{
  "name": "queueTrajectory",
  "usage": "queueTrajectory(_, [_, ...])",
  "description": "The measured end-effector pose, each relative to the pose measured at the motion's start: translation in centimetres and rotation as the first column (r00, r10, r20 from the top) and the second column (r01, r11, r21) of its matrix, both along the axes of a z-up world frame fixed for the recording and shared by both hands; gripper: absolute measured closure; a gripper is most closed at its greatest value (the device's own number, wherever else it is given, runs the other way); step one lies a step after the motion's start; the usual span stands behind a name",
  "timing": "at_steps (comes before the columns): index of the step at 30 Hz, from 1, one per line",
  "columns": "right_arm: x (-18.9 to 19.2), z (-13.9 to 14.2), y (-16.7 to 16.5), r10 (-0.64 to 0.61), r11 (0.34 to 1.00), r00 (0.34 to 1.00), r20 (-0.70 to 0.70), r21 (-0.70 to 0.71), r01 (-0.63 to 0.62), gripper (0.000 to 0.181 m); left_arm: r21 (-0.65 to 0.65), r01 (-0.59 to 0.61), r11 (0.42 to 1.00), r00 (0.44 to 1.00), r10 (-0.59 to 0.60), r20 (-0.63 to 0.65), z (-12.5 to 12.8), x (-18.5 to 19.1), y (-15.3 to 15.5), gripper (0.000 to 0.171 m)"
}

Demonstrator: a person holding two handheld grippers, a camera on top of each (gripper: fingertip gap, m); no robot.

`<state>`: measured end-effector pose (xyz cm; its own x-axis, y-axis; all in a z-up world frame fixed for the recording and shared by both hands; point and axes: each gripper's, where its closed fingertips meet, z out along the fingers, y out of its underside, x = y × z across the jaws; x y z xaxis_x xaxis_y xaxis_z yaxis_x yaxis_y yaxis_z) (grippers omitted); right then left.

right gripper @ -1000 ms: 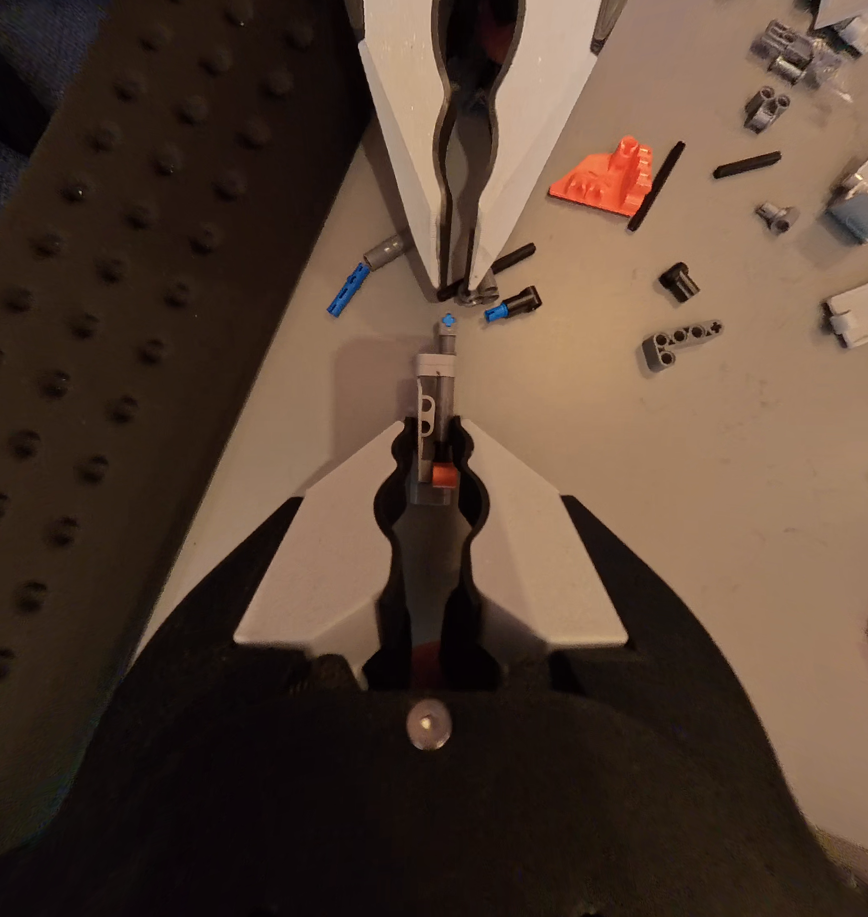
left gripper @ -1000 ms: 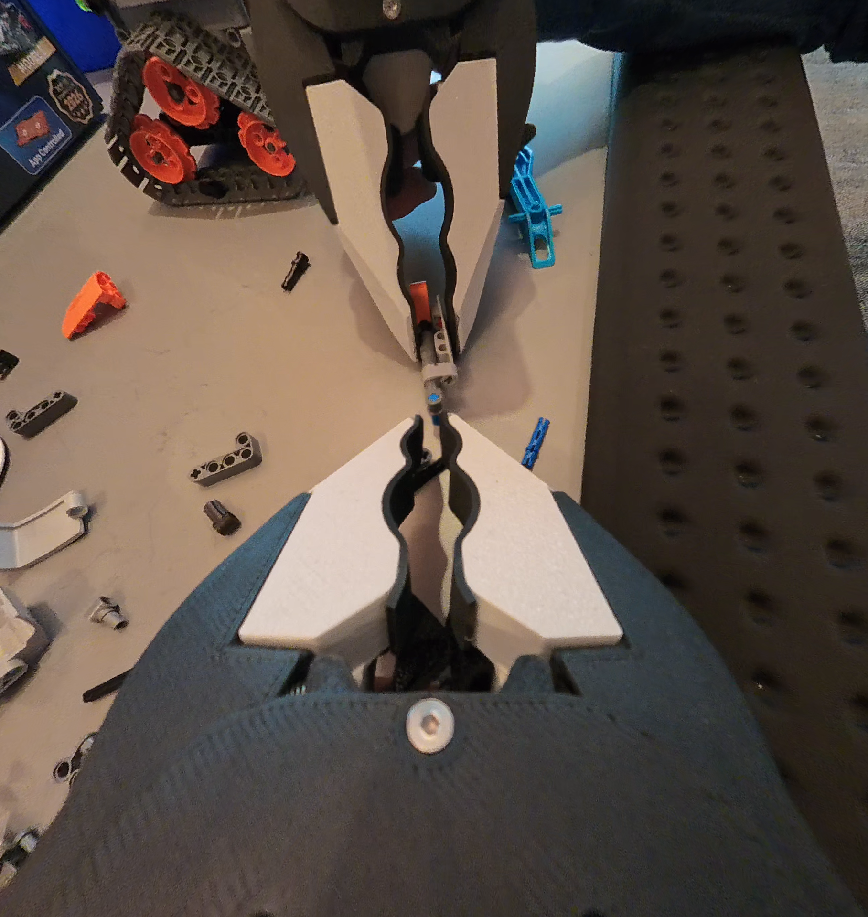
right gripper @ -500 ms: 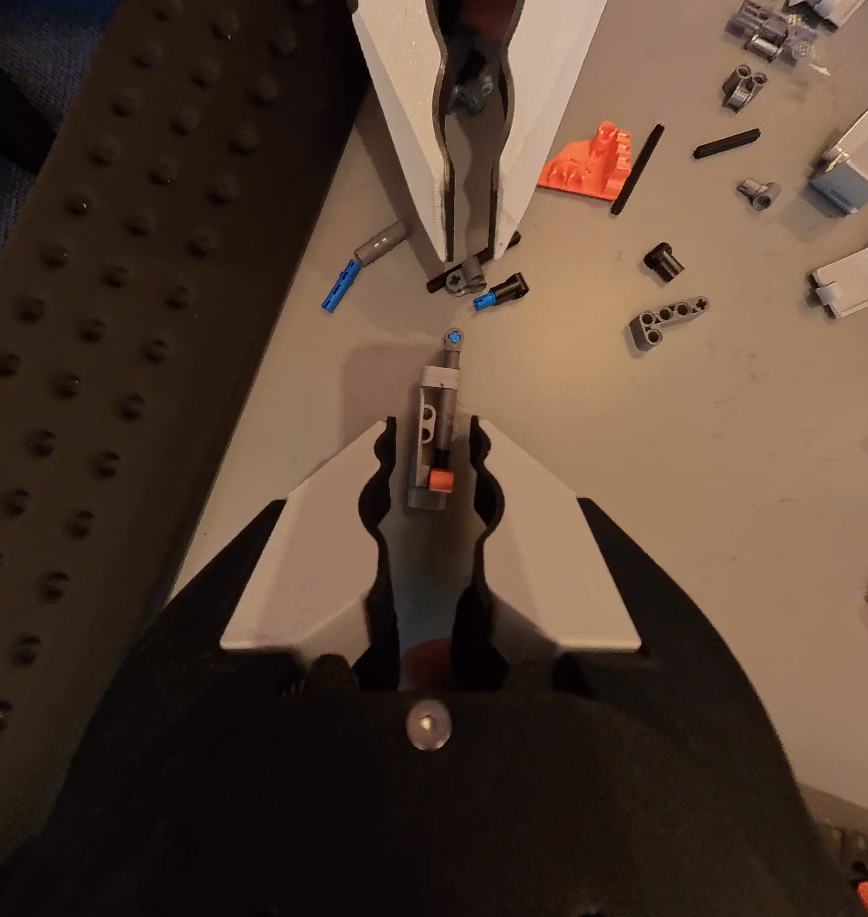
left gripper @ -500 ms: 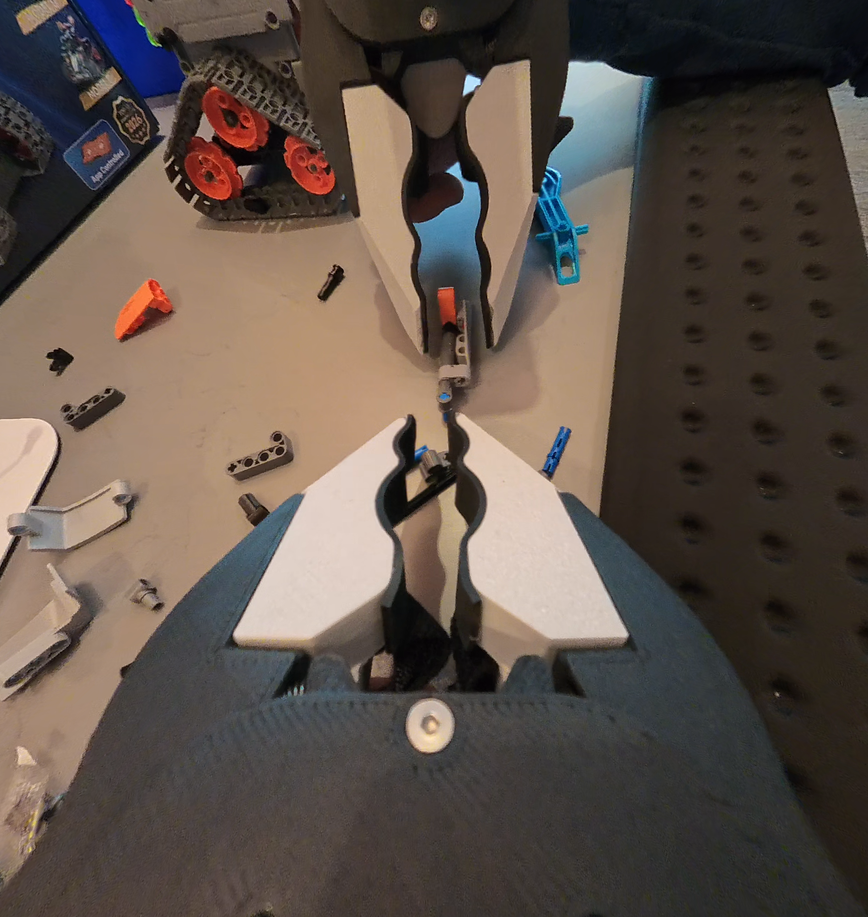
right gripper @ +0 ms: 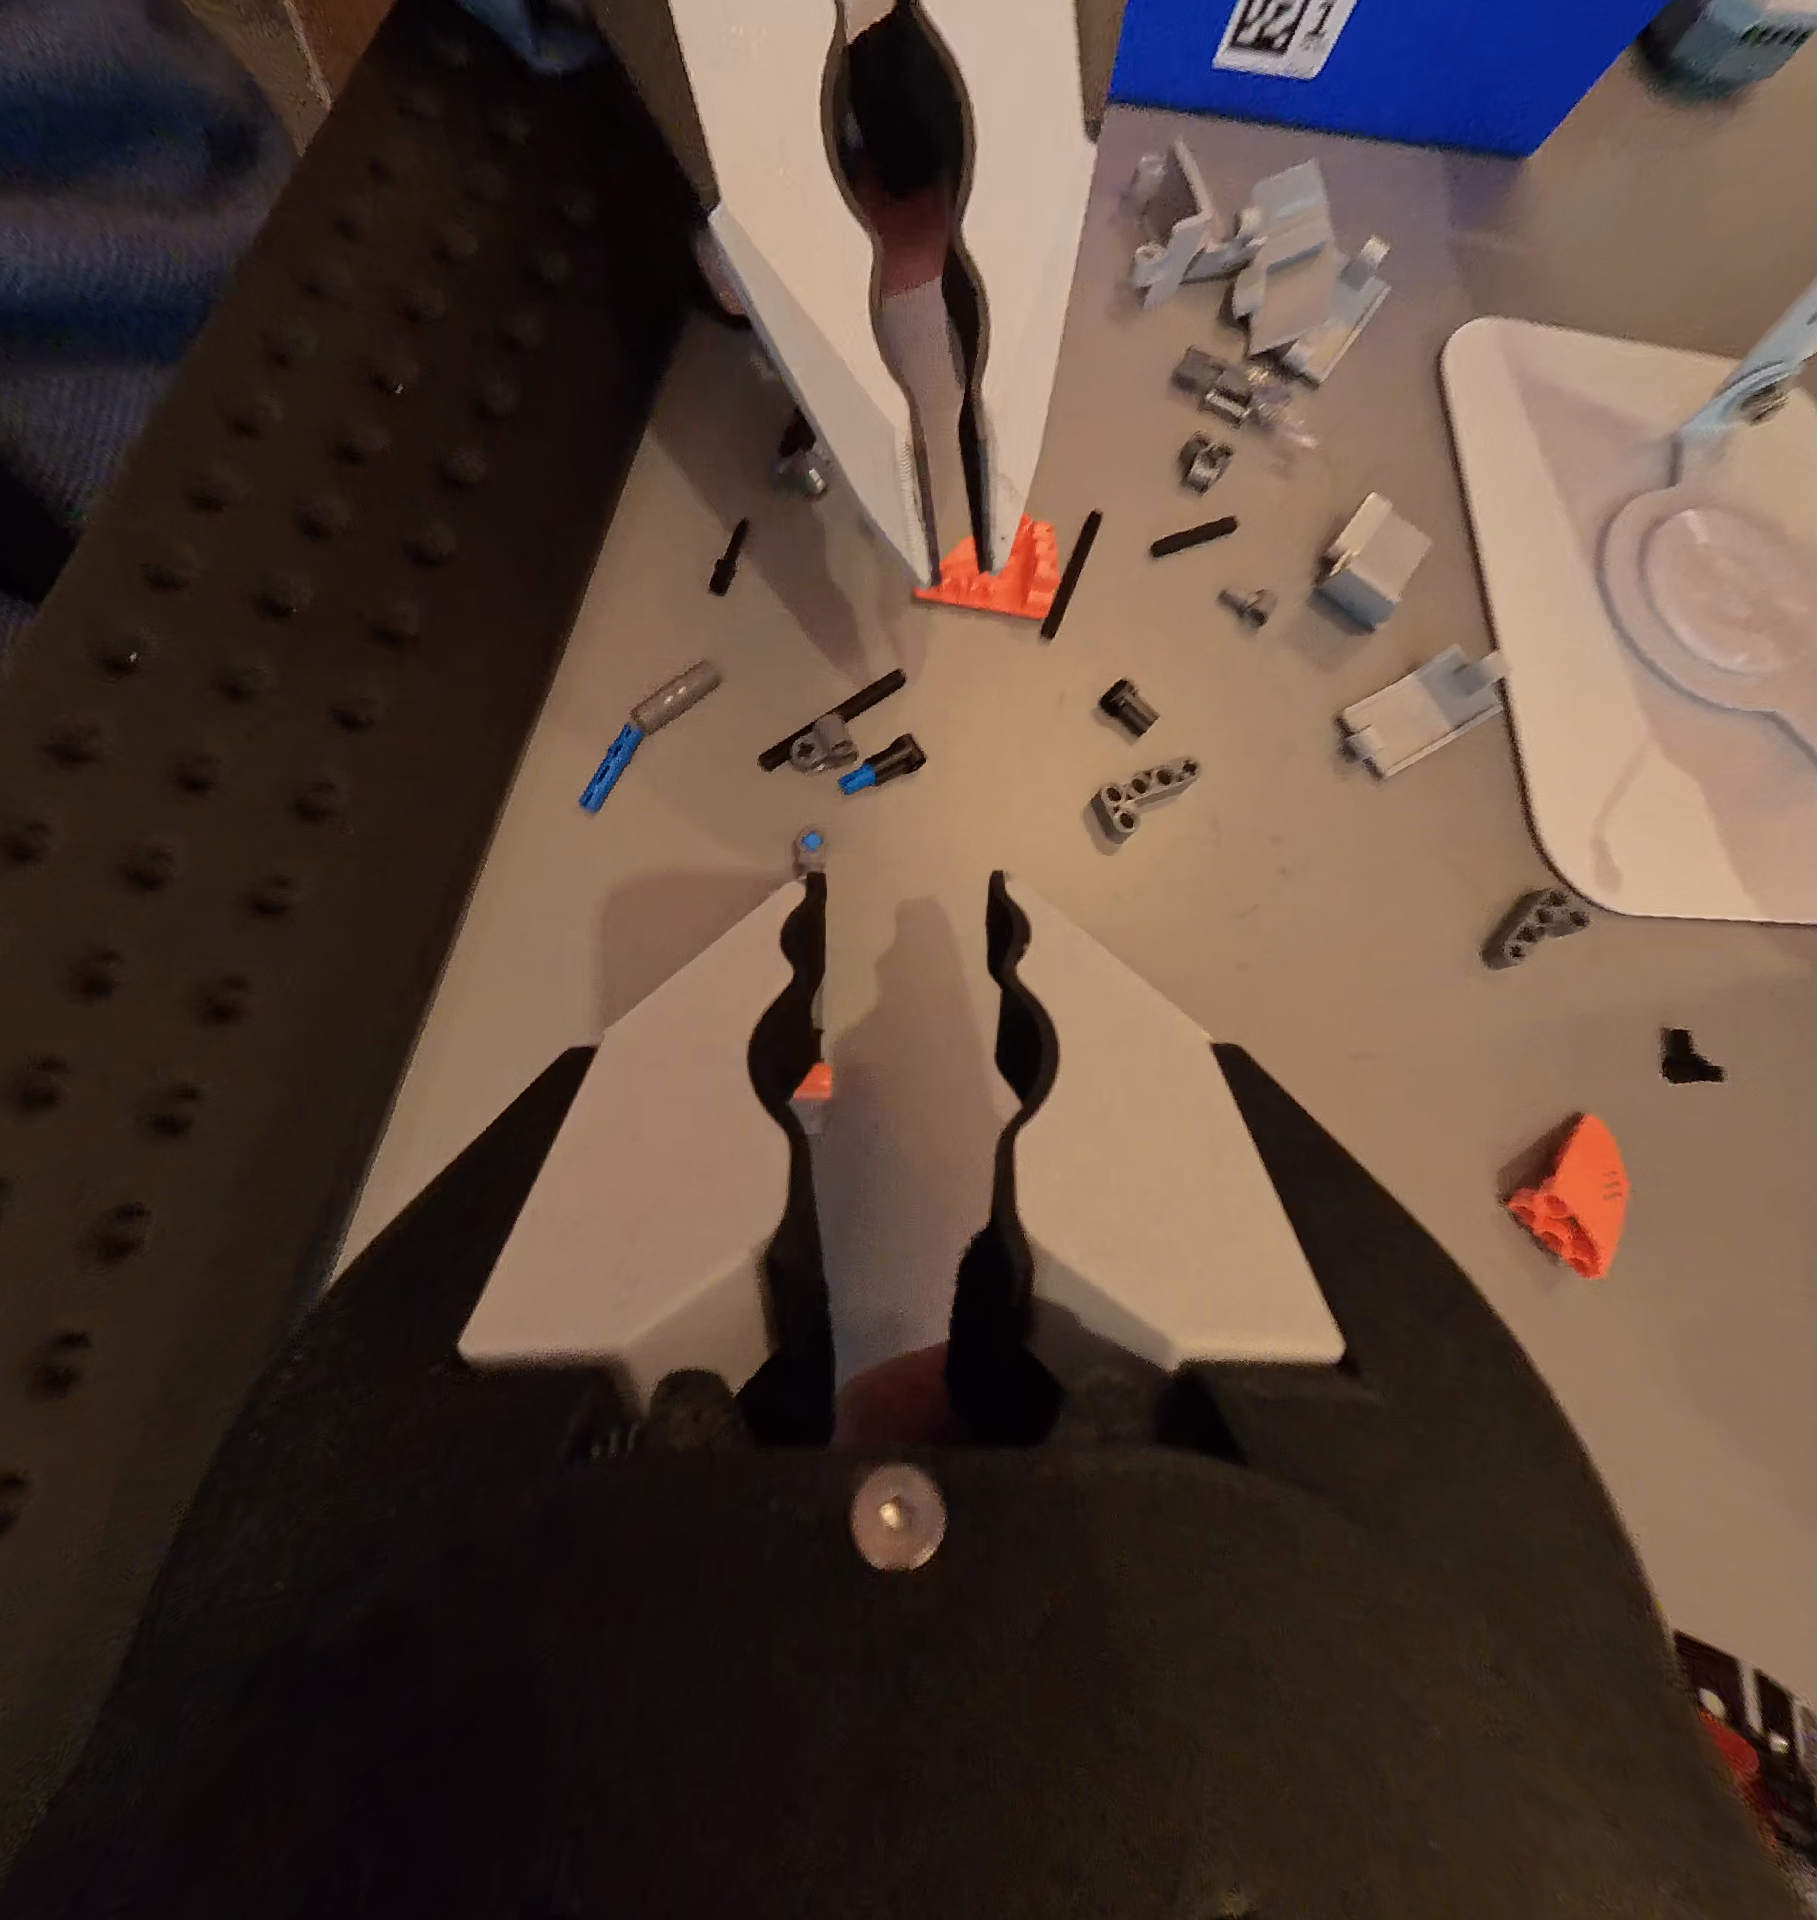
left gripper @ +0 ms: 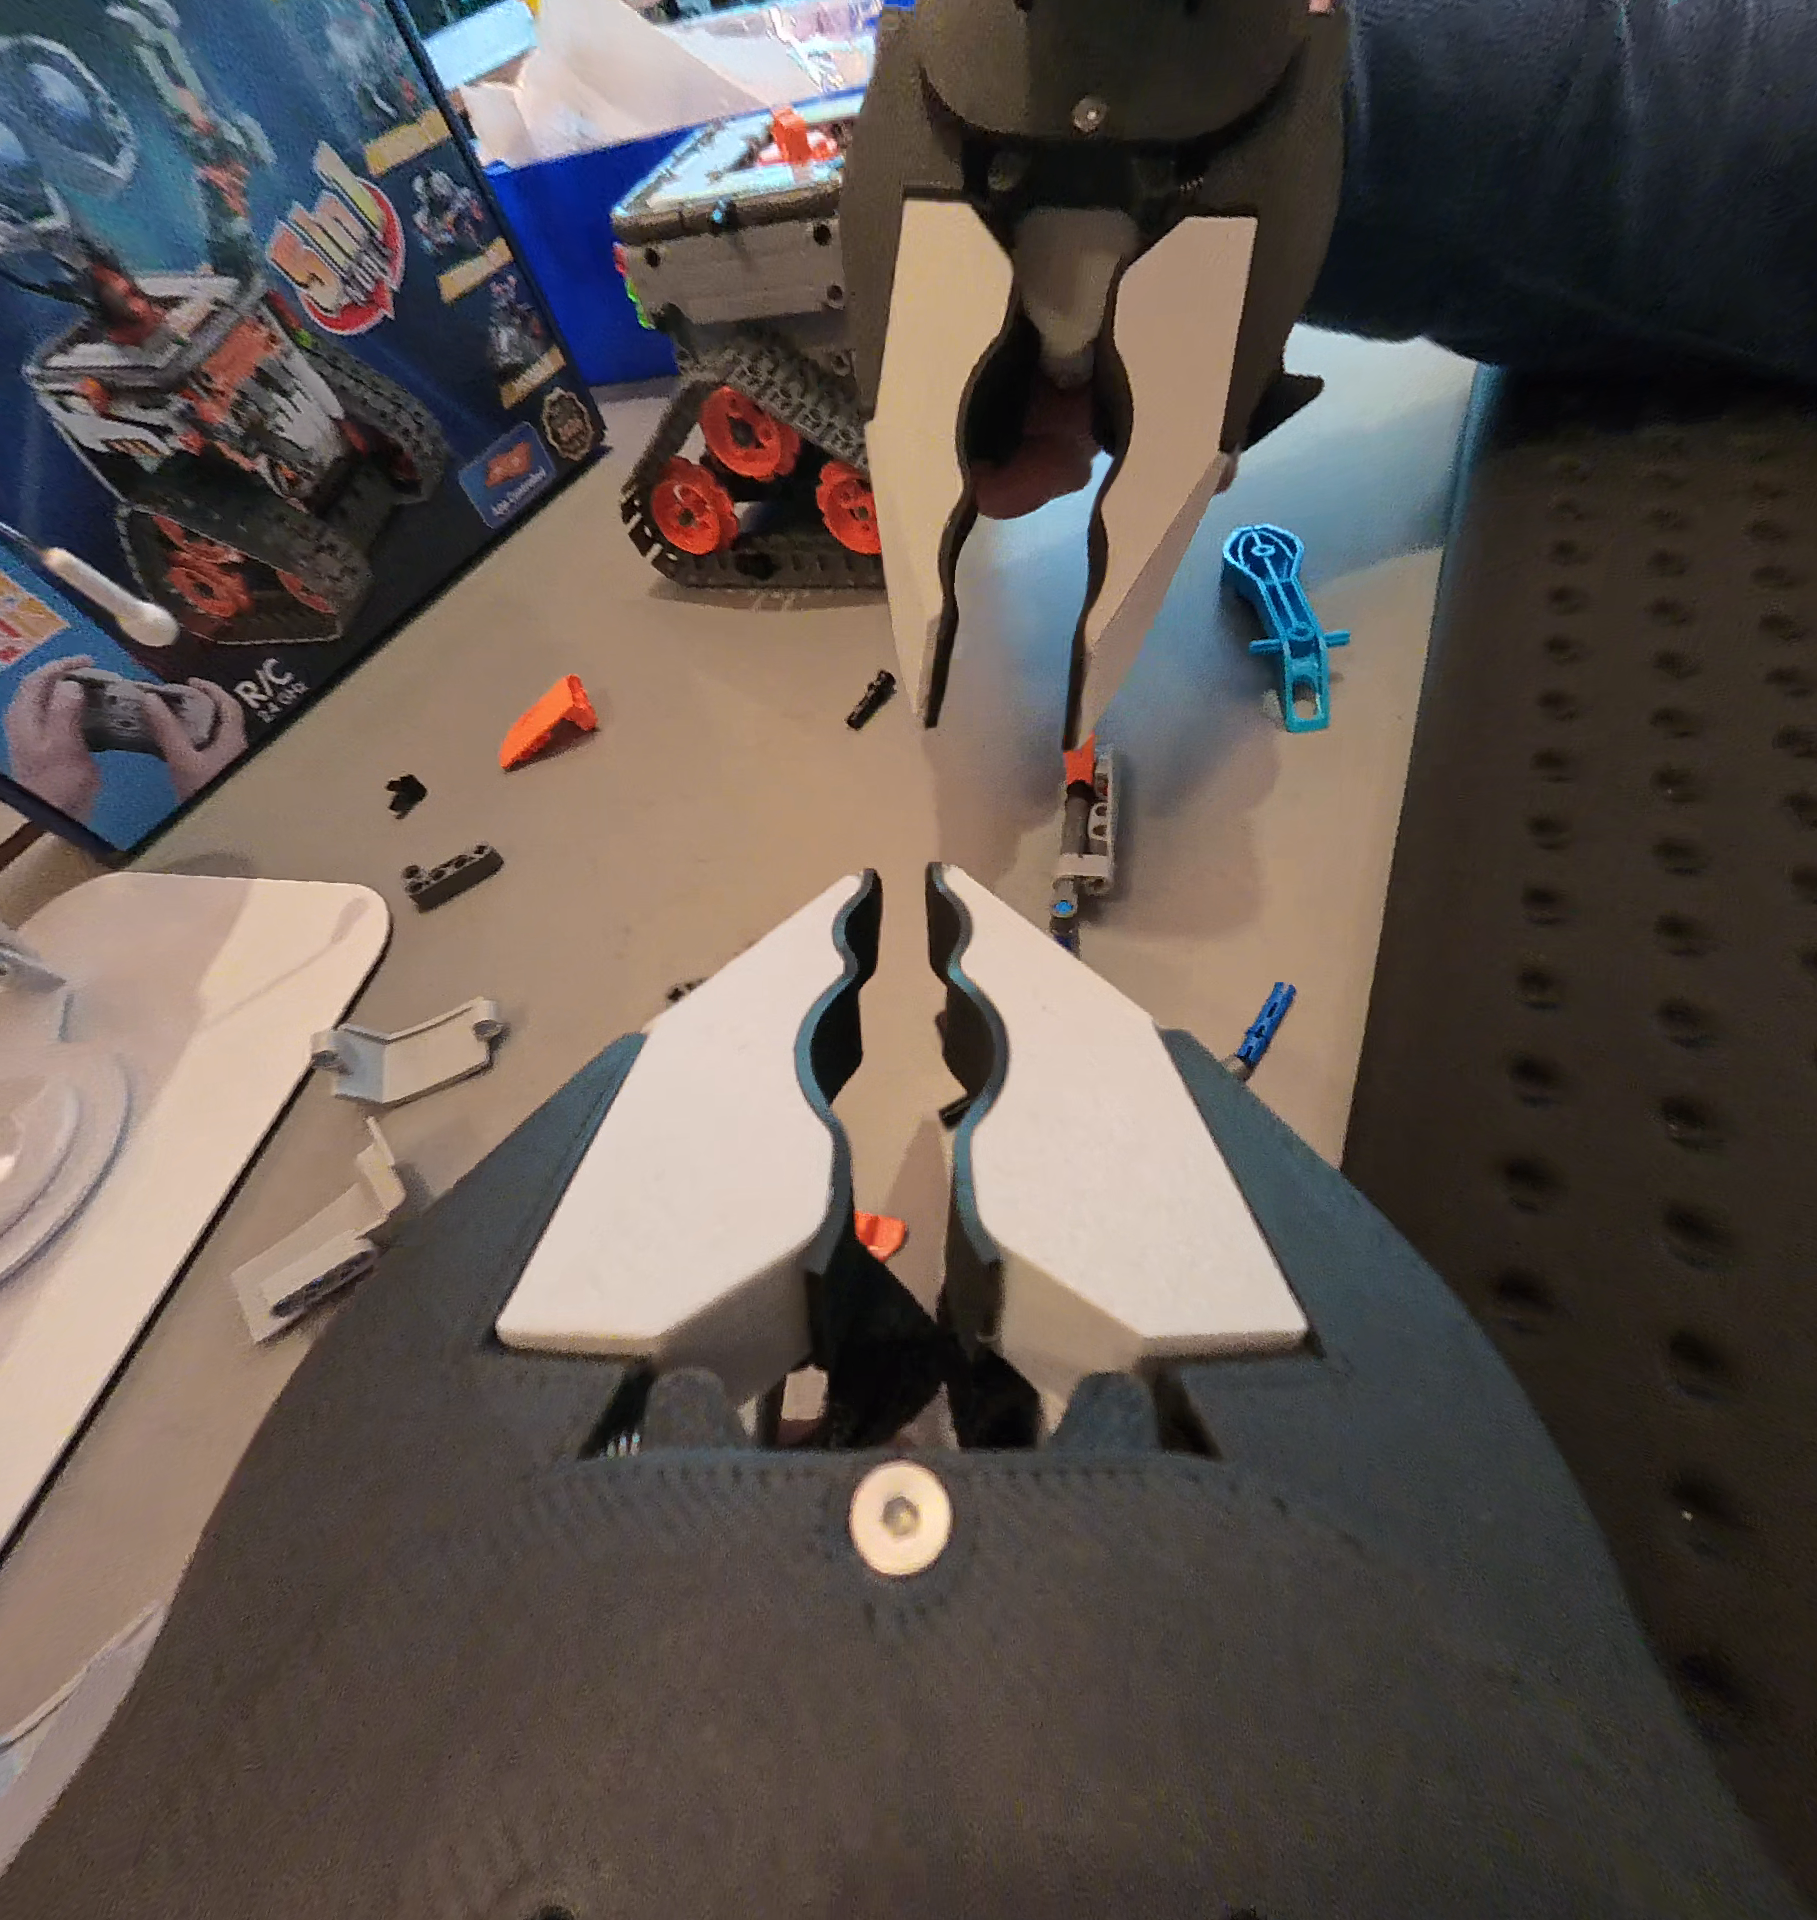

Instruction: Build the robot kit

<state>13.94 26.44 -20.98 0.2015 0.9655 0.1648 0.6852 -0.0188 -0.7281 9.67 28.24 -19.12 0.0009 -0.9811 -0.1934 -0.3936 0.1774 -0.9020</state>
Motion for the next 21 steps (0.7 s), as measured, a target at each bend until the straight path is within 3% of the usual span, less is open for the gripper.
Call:
queueTrajectory(6, [-1.0, 1.8, 1.2, -0.056, 0.995, 0.998, -0.037, 0.085, 0.059, 0.154, 0.061, -0.029, 0.998, 0.999, 0.026, 0.047, 1.6, -0.4, -0.3, 0.166])
queueTrajectory(11, [-1.6, 3.0, 1.8, -0.104, 0.986, 0.992, -0.073, 0.127, 0.112, 0.155, 0.168, -0.052, 0.984, 0.985, 0.023, 0.173, 6.5, -2.8, -1.6, 0.171])
queueTrajectory(13, [-2.1, 3.1, 1.8, -0.105, 0.984, 0.991, -0.083, 0.138, 0.116, 0.155, 0.233, -0.05, 0.971, 0.989, 0.016, 0.146, 7.7, -5.2, -1.7, 0.171])
queueTrajectory(21, [-4.0, 3.3, 1.9, -0.108, 0.981, 0.989, -0.101, 0.15, 0.122, 0.156, 0.328, -0.276, 0.903, 0.961, 0.253, 0.113, 13.5, -18.2, 2.4, 0.168])
